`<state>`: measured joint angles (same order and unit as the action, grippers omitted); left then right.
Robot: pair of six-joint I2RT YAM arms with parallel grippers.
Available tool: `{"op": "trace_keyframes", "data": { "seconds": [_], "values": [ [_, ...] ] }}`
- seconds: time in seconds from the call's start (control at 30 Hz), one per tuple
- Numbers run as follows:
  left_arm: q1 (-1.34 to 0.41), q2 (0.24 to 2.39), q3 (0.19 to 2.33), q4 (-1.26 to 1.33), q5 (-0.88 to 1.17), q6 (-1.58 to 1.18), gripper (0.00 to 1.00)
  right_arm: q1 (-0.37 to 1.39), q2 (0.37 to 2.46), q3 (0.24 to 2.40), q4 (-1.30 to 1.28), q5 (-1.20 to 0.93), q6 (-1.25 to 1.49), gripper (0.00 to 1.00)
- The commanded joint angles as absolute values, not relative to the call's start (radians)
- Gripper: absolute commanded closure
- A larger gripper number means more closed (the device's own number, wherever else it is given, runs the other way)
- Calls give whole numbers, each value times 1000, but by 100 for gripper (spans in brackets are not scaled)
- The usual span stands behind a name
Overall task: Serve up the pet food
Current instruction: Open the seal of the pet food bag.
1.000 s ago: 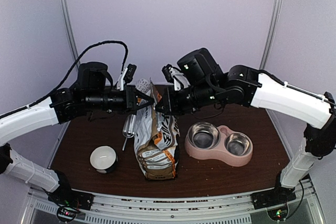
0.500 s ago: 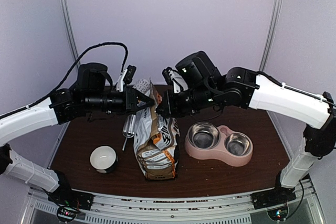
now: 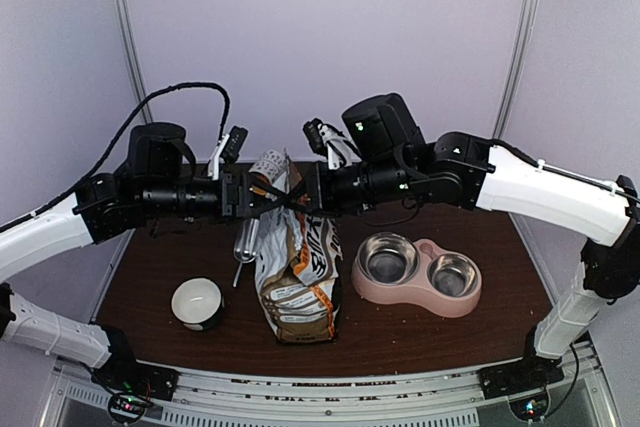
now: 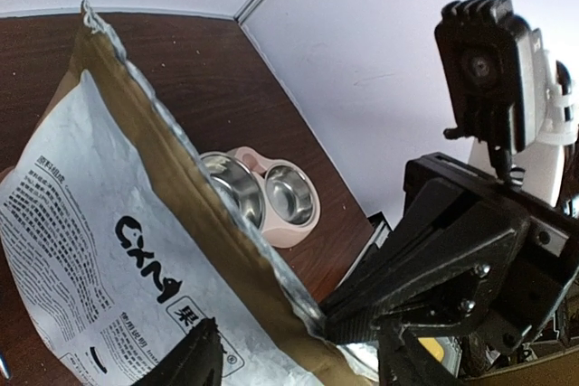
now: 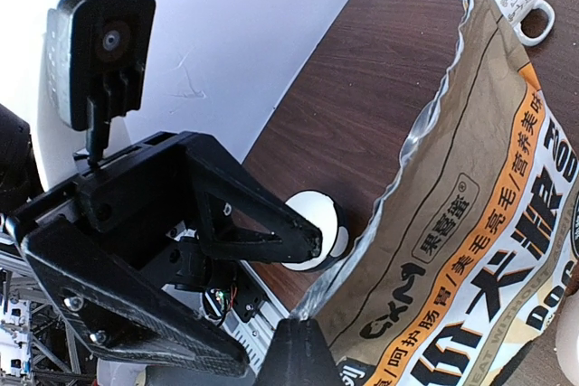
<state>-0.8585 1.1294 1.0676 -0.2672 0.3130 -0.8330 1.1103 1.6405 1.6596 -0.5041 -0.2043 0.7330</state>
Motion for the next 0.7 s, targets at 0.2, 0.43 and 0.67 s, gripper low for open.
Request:
{"op": "trace_keyframes", "data": {
  "seconds": [0.2,0.43,0.67],
  "values": [
    [-871,1164,1124,-367,403,-793,42,1112,1646,1663,-449,-206,740,100],
    [-876,1209,1134,-335,430,-826,43,1115,1646,1682,-492,-175,718,100],
    [-876,1233,1131,-272,462,-880,67,1124,1643,1687,-513,-156,690,100]
  ]
}}
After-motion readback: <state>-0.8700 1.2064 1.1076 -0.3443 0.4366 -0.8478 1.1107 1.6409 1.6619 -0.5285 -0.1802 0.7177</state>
